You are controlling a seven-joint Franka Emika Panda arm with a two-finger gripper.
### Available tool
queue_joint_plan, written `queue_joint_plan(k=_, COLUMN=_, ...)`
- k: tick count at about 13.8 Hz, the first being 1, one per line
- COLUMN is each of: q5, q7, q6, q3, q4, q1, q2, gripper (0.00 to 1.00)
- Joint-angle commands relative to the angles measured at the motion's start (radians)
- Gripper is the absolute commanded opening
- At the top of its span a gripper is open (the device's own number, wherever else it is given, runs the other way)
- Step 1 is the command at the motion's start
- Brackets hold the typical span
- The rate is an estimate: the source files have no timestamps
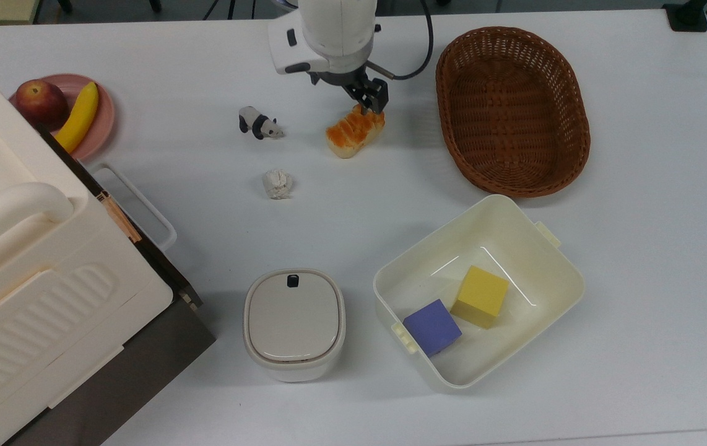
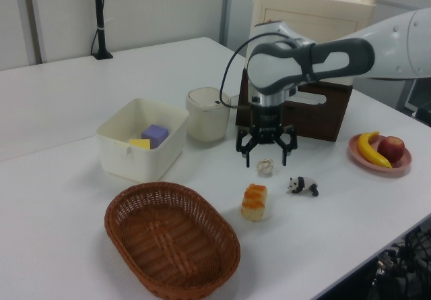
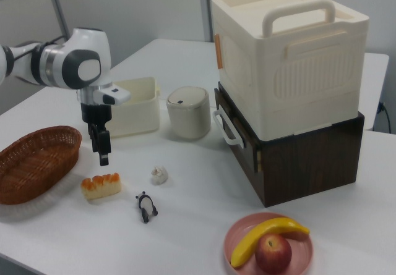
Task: Put the bread in the basket
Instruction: 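Lower the open gripper over the bread roll, then close the gripper on the bread roll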
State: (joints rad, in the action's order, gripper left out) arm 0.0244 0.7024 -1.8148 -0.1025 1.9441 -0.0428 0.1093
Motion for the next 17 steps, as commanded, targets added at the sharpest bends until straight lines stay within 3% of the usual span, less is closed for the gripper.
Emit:
queue_joint_plan(k=1, q5=0.0, q7=0.032, q6=-0.113, q3=-0.016, q4=0.082, q1=-0.012, q2=-0.016, gripper=1.0)
queue_joint_plan(k=7, q5=-0.032, q7=0.032, q6=-0.187, q3=-0.014, q4=0.122, q1=-0.043, q2=0.019, gripper=1.0)
queue_joint_plan(k=12, q5=-0.103, q7=0.084, q6=-0.195, q3=-0.014, q4=0.122, q1=-0.061, q2=0.085, gripper=1.0)
queue_joint_plan(k=17, q5=-0.106, q7=0.086, q6=-0.19, q3=-0.014, q4=0.119, q1=-0.063, q2=0.101, gripper=1.0)
